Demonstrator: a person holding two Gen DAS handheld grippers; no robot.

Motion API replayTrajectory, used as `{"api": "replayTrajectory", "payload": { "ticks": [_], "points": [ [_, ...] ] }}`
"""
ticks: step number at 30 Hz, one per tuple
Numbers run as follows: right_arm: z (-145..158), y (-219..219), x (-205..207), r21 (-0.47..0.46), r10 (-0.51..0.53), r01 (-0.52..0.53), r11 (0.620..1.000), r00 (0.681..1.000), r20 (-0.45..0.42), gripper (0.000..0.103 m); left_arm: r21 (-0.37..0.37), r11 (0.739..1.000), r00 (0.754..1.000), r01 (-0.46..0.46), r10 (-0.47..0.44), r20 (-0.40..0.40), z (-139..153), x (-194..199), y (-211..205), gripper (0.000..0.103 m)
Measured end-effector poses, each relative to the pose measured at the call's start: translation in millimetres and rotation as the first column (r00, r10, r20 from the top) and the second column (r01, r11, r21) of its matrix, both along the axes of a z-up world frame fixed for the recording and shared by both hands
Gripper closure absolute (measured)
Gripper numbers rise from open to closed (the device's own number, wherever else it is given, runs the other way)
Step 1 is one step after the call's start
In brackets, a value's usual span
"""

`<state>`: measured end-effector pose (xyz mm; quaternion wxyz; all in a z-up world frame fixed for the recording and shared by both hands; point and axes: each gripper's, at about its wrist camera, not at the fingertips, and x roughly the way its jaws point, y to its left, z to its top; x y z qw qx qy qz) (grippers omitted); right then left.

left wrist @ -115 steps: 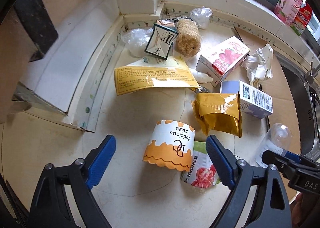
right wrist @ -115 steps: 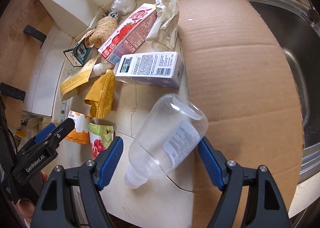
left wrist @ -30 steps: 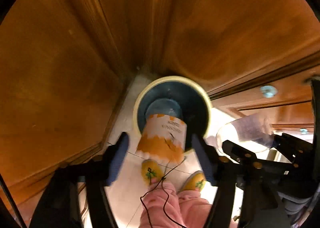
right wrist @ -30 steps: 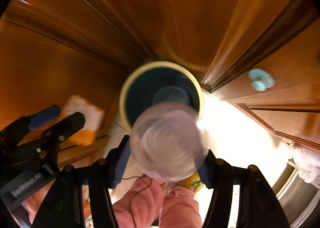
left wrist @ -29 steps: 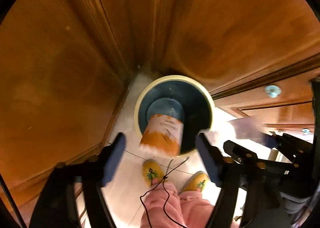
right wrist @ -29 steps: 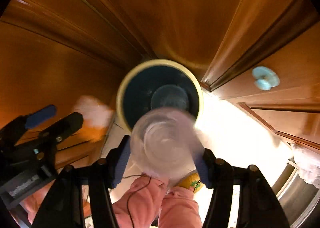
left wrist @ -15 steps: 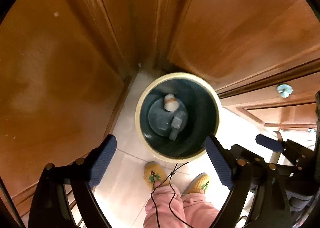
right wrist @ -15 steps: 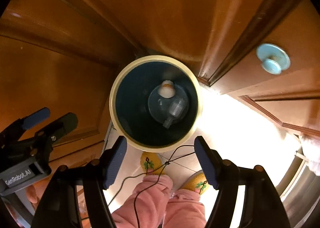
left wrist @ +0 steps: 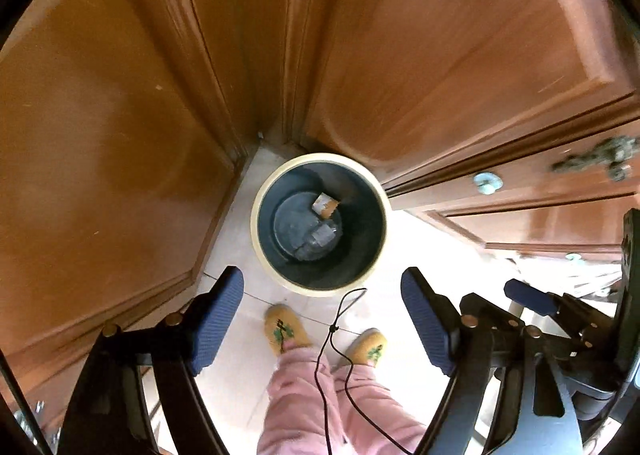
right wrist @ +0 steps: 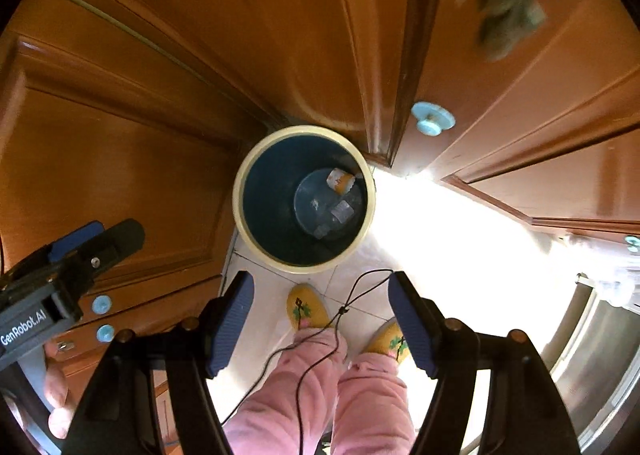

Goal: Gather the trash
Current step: 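Open both tools to drop the cup and bottle into the bin, then raise both tools back over the counter toward the remaining trash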

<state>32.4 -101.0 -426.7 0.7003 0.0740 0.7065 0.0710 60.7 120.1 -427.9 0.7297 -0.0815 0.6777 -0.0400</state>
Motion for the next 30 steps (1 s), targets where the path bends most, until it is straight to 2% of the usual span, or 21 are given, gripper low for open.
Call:
{"api": "replayTrajectory", "payload": {
  "ticks": [9, 18, 24, 30],
  "points": [
    [88.4, -2.3, -8.0, -0.014, 0.034, -0.033, 0.999, 0.996, 0.083, 0.033, 0.008, 0.998, 0.994, 0.070, -0.070, 0.083, 100.2, -16.9, -15.2, 0.024],
    [176.1, -5.7, -27.6, -0.029, 0.090, -0.087, 0.996, 0.982, 0.163, 0.033, 0.032, 0.991, 0.968, 0.132, -0.136, 0.209, 214.6, -30.3, -31.4, 0.024],
    [231.6, -15.3, -30.8, -0.066, 0.104, -0.090, 0.994, 0.962, 0.254, 0.033, 0.079, 0.973, 0.919, 0.216, -0.230, 0.320, 289.9, -31.4, -49.8, 0.024],
    [298.6, -26.5, -25.9, -0.127, 0.104, -0.058, 0.990, 0.915, 0.390, 0.033, 0.095, 0.951, 0.861, 0.294, -0.307, 0.406, 346.8, -28.8, -65.1, 0.024]
  ]
}}
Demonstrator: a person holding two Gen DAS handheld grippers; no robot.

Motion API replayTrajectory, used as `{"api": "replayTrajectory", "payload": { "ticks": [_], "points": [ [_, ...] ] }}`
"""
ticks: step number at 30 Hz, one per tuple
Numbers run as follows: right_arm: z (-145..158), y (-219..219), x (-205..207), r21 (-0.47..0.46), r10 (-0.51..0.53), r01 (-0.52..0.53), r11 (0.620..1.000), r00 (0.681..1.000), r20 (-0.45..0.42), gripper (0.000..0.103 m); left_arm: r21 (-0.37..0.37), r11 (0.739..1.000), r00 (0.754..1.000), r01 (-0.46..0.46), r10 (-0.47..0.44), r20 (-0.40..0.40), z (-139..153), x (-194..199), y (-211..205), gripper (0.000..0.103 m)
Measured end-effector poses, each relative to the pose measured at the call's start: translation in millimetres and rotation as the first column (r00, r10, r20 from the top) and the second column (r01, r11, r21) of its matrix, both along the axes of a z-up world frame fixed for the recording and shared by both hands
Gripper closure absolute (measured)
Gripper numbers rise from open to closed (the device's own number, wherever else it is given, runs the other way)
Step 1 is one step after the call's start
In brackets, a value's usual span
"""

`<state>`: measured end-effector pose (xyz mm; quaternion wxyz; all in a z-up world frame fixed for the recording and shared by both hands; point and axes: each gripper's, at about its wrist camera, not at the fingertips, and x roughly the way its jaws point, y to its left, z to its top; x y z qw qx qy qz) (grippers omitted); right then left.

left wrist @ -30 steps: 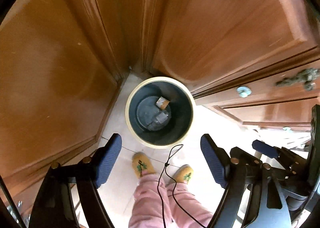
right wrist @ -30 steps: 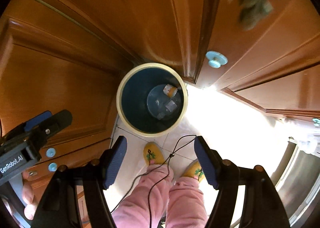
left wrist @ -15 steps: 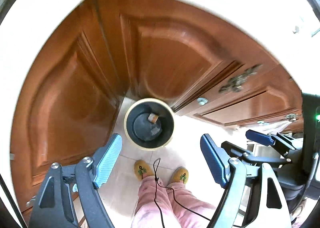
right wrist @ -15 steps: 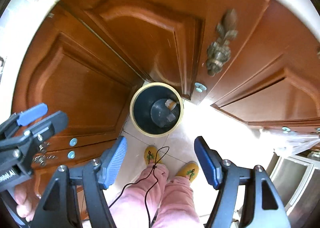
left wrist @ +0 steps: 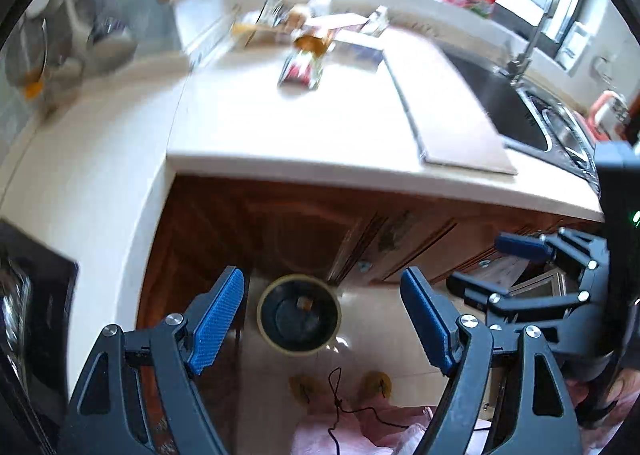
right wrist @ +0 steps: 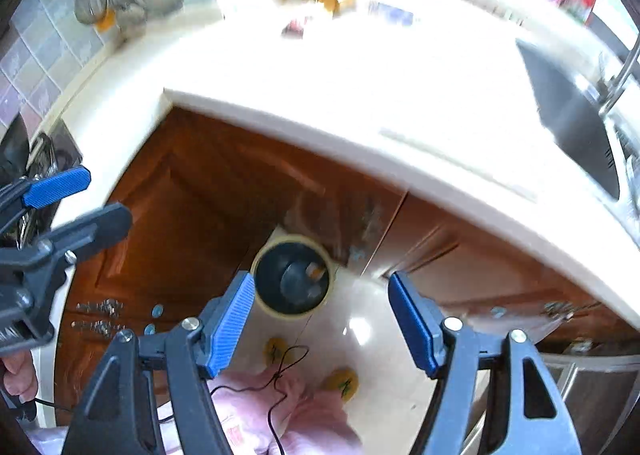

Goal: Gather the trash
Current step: 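Raise both tools back over the counter toward the remaining trash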

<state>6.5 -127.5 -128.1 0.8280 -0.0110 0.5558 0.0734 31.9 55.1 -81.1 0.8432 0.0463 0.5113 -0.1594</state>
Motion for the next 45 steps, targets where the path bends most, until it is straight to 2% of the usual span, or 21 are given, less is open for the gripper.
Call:
{"api": "replayTrajectory", "payload": {
  "ticks": [4, 11, 15, 23, 27, 32, 37, 43, 45],
  "points": [
    [36.4, -4.1, 8.1, -0.002, -0.020, 0.020, 1.000, 0.997, 0.075, 0.033, 0.003, 1.000, 0.999, 0.028, -0.029, 0.045, 23.1, 10.2, -7.4, 0.024],
    [93.7, -10.4, 30.2, -0.010, -0.055, 0.058, 0.998, 0.977, 0.204, 0.033, -0.043, 0.998, 0.993, 0.055, -0.050, 0.104, 52.0, 47.0, -12.3, 0.024],
    [109.9, -13.7, 56.1, -0.031, -0.078, 0.088, 0.996, 0.968, 0.238, 0.033, -0.056, 0.998, 0.993, 0.037, -0.030, 0.112, 63.9, 80.1, -12.5, 0.024],
    [131.0, -35.1, 105.3, -0.018, -0.102, 0.109, 0.994, 0.966, 0.239, 0.033, -0.044, 0.998, 0.996, -0.032, 0.036, 0.088, 56.9, 149.3, -20.8, 0.023],
    [127.0, -44.3, 141.3, 0.002, -0.086, 0.087, 0.996, 0.972, 0.217, 0.033, -0.033, 0.997, 0.996, -0.065, 0.067, 0.055, 41.0, 185.1, -27.2, 0.012],
    [106.1, -60.5, 201.0, 0.080, -0.065, 0.053, 0.995, 0.985, 0.160, 0.033, 0.028, 0.993, 0.993, -0.112, 0.113, -0.019, 2.6, 231.9, -43.8, 0.012],
    [66.5, -75.6, 254.1, 0.170, -0.046, 0.034, 0.985, 0.997, 0.064, 0.033, 0.036, 0.987, 0.981, -0.160, 0.163, -0.106, -35.4, 272.3, -59.6, 0.012],
    [26.5, -81.1, 288.5, 0.224, 0.005, 0.001, 0.975, 1.000, -0.024, 0.033, 0.049, 0.976, 0.963, -0.214, 0.219, -0.154, -67.2, 312.5, -72.9, 0.012],
    [16.4, -82.6, 298.7, 0.262, 0.020, -0.006, 0.965, 0.999, -0.050, 0.033, 0.053, 0.973, 0.957, -0.223, 0.229, -0.176, -77.1, 319.9, -74.8, 0.016]
  ]
}}
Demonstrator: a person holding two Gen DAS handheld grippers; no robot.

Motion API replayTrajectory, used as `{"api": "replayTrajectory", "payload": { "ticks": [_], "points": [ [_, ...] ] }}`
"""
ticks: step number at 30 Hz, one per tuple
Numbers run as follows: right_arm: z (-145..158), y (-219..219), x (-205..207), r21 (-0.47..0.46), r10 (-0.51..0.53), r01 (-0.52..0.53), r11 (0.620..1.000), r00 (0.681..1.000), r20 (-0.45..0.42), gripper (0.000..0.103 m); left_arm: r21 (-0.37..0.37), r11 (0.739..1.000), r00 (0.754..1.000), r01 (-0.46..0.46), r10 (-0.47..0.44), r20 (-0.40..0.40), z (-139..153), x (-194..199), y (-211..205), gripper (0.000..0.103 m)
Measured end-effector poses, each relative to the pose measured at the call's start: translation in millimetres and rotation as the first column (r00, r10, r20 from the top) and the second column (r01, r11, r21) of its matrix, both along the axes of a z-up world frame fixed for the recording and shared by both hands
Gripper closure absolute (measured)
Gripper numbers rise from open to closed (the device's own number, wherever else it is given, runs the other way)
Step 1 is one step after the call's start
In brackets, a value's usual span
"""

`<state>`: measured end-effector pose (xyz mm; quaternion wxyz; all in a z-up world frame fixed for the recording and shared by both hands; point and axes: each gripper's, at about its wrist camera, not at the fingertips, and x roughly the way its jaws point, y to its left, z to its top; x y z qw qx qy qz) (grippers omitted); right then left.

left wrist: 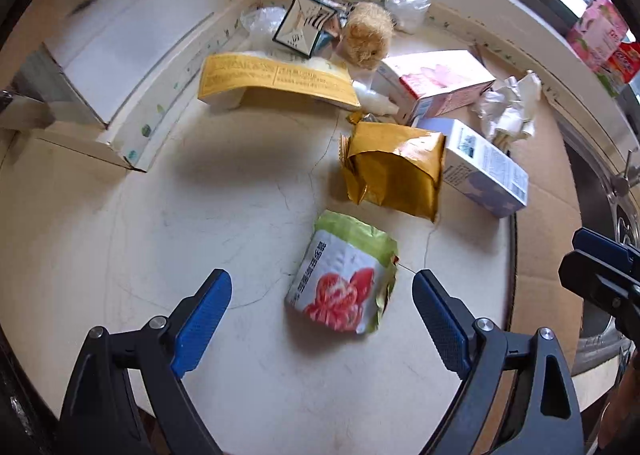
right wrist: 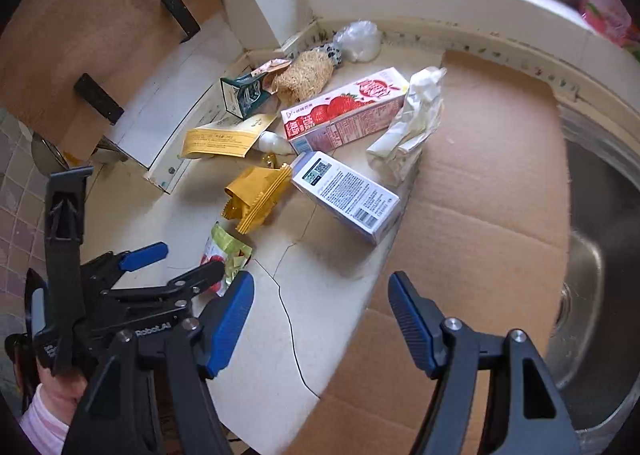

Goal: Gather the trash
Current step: 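Raise both tools back over the counter toward the remaining trash, then grasp the green-and-red snack wrapper with the left tool while the right tool grasps the yellow packet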

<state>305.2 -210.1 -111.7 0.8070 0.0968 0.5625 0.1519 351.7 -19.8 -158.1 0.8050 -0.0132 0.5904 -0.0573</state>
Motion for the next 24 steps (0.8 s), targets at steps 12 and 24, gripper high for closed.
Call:
{"api": "replayTrajectory", "payload": {
  "ticks": [12, 24],
  "points": [
    [-30.8, 20.9, 43.7, 0.205, 0.022, -0.002, 0.979, 0.995, -0.096, 0.033, -0.065, 0.994, 0.996, -0.093, 0.093, -0.009, -7.9, 9.2, 8.7, 0.076],
    [-56.3, 39.8, 74.7, 0.269, -0.029, 0.069, 0.961, 0.989, -0.148, 0.033, -0.092, 0.969, 0.969, -0.230, 0.236, 0.069, 29.4, -2.5, 55.5, 0.077]
  ]
}}
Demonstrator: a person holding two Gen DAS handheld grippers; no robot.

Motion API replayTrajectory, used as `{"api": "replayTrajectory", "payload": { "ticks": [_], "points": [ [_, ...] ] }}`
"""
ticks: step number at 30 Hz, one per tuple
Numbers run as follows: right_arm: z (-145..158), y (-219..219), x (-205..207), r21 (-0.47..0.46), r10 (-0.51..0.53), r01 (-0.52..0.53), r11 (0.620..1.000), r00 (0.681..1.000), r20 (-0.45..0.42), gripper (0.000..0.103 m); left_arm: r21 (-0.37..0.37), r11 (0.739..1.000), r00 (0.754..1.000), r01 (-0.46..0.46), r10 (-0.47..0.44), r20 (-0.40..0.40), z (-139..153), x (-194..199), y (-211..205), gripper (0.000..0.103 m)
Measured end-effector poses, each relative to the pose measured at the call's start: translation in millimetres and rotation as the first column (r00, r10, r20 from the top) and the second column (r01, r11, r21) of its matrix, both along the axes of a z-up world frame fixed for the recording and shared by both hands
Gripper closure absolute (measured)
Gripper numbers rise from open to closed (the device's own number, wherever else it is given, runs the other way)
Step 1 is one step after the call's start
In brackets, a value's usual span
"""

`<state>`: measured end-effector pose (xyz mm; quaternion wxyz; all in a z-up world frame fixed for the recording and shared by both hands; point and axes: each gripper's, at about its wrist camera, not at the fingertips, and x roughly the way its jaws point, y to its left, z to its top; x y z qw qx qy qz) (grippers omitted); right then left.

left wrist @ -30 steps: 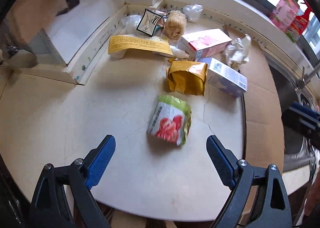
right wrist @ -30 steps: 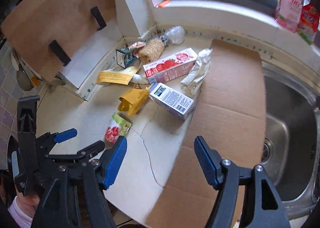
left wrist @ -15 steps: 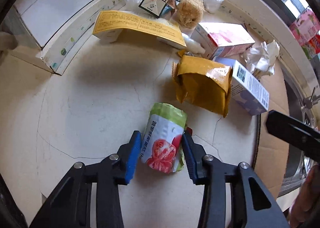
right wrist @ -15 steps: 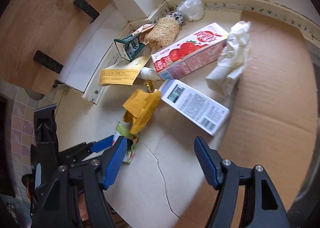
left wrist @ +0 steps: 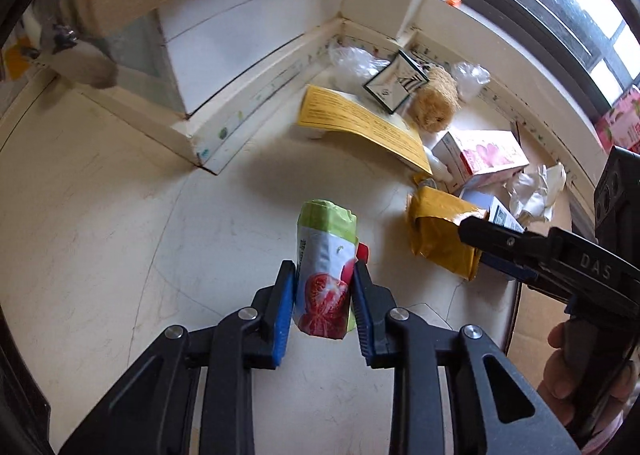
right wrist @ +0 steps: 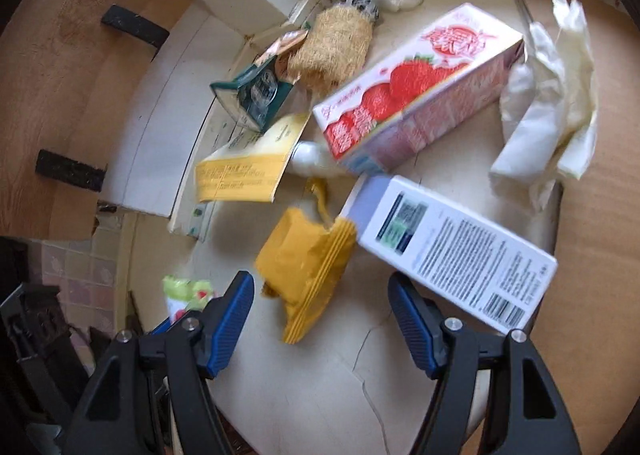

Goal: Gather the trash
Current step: 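Grasp the green-and-red snack wrapper with the left tool while the right tool grasps the yellow packet, then carry the wrapper and yellow packet down over the trash bin with both tools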

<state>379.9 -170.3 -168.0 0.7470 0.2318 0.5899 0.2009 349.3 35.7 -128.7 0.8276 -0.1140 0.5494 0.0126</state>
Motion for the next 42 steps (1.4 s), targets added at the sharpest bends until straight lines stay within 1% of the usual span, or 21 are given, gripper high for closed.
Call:
{"api": "replayTrajectory", "payload": {
  "ticks": [1, 4, 5, 6, 9, 10, 11, 12, 13, 14, 15, 16, 19, 21, 27, 30, 34, 38, 42],
  "points": [
    [-0.8, 1.1, 1.9, 0.002, 0.001, -0.001, 1.000, 1.000, 0.002, 0.033, -0.005, 1.000, 1.000, -0.007, 0.007, 0.000, -0.8, -2.4, 7.9, 0.077],
    [-2.1, 4.6, 3.8, -0.027, -0.005, 0.005, 1.000, 1.000, -0.002, 0.033, -0.009, 0.999, 0.999, -0.037, 0.037, -0.004, -2.1, -8.0, 13.9, 0.077],
    [-3.7, 5.9, 4.5, -0.019, -0.003, 0.003, 1.000, 1.000, -0.011, 0.033, -0.009, 0.999, 0.999, -0.045, 0.045, -0.003, -0.1, -13.7, 17.9, 0.077],
    [-5.6, 7.2, 5.0, -0.008, -0.003, 0.003, 1.000, 1.000, -0.020, 0.033, -0.011, 0.999, 0.999, -0.051, 0.051, -0.002, 0.3, -15.6, 19.4, 0.077],
    [-8.2, 14.0, 4.4, -0.028, 0.000, 0.000, 1.000, 1.000, -0.018, 0.033, -0.011, 0.998, 0.998, -0.066, 0.066, 0.001, 0.1, -16.8, 20.1, 0.077],
    [-8.7, 15.5, 4.4, -0.030, 0.000, 0.000, 1.000, 1.000, -0.013, 0.038, -0.011, 0.998, 0.998, -0.070, 0.070, 0.002, 0.6, -17.9, 20.6, 0.077],
    [-8.5, 16.7, 4.5, -0.030, 0.001, -0.001, 1.000, 1.000, -0.006, 0.049, -0.010, 0.997, 0.997, -0.075, 0.075, 0.004, 1.0, -18.8, 20.8, 0.077],
    [-8.1, 17.6, 4.9, -0.020, 0.010, -0.010, 1.000, 1.000, -0.001, 0.054, -0.009, 0.997, 0.997, -0.079, 0.079, 0.006, 1.5, -19.6, 21.1, 0.077],
    [-6.2, 18.8, 4.6, -0.003, 0.022, -0.022, 1.000, 1.000, 0.009, 0.067, -0.009, 0.997, 0.997, -0.083, 0.083, 0.008, 3.1, -22.3, 22.5, 0.077],
    [-3.9, 20.4, 4.1, -0.004, 0.032, -0.032, 0.999, 0.999, 0.017, 0.072, -0.009, 0.996, 0.996, -0.087, 0.087, 0.010, 4.5, -24.7, 23.7, 0.077],
    [-1.7, 21.7, 3.1, -0.015, 0.042, -0.042, 0.999, 0.999, 0.024, 0.074, -0.008, 0.996, 0.996, -0.091, 0.091, 0.012, 5.3, -26.4, 24.3, 0.077],
    [0.2, 23.5, 2.0, -0.024, 0.051, -0.050, 0.998, 0.998, 0.034, 0.081, -0.008, 0.996, 0.995, -0.094, 0.094, 0.013, 6.4, -28.6, 25.1, 0.077],
    [10.3, 26.2, -7.3, -0.048, 0.085, -0.082, 0.995, 0.994, 0.065, 0.084, -0.011, 0.995, 0.995, -0.100, 0.100, 0.021, 10.8, -36.7, 26.7, 0.077],
    [17.9, 25.3, -15.4, -0.051, 0.103, -0.098, 0.994, 0.991, 0.088, 0.084, -0.011, 0.995, 0.995, -0.096, 0.097, 0.029, 15.8, -43.8, 25.7, 0.077],
    [55.8, 15.6, -56.1, -0.078, 0.139, -0.127, 0.989, 0.975, 0.171, 0.084, -0.014, 0.998, 0.996, -0.053, 0.054, 0.065, 37.6, -70.4, 18.1, 0.077],
    [79.8, 8.0, -87.0, -0.093, 0.146, -0.129, 0.987, 0.966, 0.215, 0.084, -0.030, 0.999, 0.996, -0.015, 0.018, 0.085, 50.5, -90.1, 13.7, 0.077],
    [104.2, 2.9, -129.9, -0.128, 0.143, -0.112, 0.985, 0.954, 0.264, 0.084, -0.049, 0.997, 0.993, 0.052, -0.046, 0.109, 66.6, -120.9, 7.7, 0.077],
    [117.7, 0.1, -173.7, -0.136, 0.126, -0.092, 0.986, 0.953, 0.274, 0.084, -0.039, 0.991, 0.984, 0.125, -0.118, 0.132, 79.5, -157.7, 3.5, 0.077],
    [126.9, 7.2, -221.0, -0.157, 0.117, -0.075, 0.985, 0.952, 0.282, 0.084, -0.017, 0.983, 0.972, 0.182, -0.177, 0.152, 85.7, -193.9, 3.6, 0.077]
  ]
}}
